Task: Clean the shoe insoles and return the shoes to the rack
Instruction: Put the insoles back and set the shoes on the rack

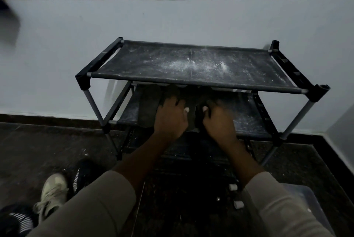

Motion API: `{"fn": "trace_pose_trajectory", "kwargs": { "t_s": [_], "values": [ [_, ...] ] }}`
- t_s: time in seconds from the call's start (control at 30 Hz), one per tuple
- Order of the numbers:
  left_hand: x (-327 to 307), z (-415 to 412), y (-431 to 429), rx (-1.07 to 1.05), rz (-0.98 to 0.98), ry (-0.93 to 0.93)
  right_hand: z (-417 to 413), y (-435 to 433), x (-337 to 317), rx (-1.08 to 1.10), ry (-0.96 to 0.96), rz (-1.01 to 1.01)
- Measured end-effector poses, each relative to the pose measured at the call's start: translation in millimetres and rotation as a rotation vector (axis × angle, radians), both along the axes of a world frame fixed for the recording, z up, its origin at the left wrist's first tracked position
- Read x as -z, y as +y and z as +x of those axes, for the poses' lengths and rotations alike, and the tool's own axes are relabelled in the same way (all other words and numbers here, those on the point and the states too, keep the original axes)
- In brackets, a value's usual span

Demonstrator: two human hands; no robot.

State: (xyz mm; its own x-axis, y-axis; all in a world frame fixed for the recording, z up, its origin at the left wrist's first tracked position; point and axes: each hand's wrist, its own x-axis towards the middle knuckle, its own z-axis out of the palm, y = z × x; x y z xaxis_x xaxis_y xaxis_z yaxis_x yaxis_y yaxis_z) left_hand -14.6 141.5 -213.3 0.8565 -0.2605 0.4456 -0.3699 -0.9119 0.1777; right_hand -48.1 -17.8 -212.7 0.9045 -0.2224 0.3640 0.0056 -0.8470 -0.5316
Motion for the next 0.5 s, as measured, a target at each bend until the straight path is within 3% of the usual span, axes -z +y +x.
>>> {"fn": "trace_pose_trajectory", "kwargs": {
  "t_s": [0.13, 0.5],
  "values": [
    [6.2, -16.5, 18.8, 0.078, 0.035, 0.036, -7.7, 21.6, 7.1, -0.051, -0.013, -0.203],
    [-11.7, -58.1, 86.8, 0.005, 0.058, 0.116, -35.0, 83.1, -9.3, -0.222, 0.074, -0.319]
  ]
}}
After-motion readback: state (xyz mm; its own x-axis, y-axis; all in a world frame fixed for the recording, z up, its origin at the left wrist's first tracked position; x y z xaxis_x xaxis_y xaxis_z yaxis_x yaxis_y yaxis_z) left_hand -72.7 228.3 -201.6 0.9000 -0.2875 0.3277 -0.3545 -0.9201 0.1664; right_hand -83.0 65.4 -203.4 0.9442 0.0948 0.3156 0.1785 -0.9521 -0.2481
